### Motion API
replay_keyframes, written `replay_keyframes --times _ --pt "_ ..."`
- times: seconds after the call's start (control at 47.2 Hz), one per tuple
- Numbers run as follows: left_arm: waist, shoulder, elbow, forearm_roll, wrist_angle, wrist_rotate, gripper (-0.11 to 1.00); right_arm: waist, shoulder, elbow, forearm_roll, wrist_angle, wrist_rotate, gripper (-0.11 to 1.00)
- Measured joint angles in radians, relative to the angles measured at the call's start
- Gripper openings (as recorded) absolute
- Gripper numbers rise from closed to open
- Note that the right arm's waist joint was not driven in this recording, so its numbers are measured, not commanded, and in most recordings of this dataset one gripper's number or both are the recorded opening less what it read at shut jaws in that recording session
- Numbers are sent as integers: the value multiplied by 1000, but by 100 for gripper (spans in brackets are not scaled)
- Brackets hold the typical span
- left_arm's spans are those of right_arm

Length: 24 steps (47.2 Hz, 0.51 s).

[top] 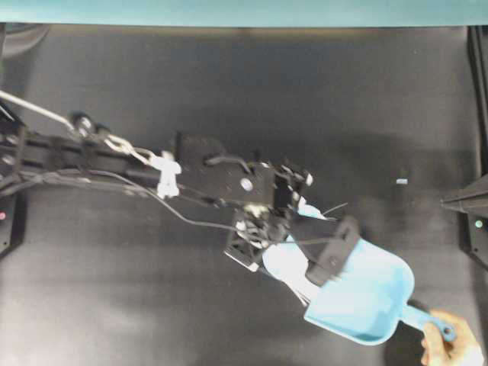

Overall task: Hold the dustpan with a person, while the left arm uses a hand brush to gather the screws into the dustpan.
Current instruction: 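Sweep the screws with the brush into the hand-held dustpan, then pull the brush back left and lower it onto the table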

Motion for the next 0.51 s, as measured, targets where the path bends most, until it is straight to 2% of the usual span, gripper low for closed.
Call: replay_keyframes --times 0.296,0.508 --pt "-25 77 -190 -3 -86 5 31 0 -2 0 -2 -2 0 -1" --pt "-25 86 -224 -5 -94 -11 31 0 -2 0 -2 0 0 -1"
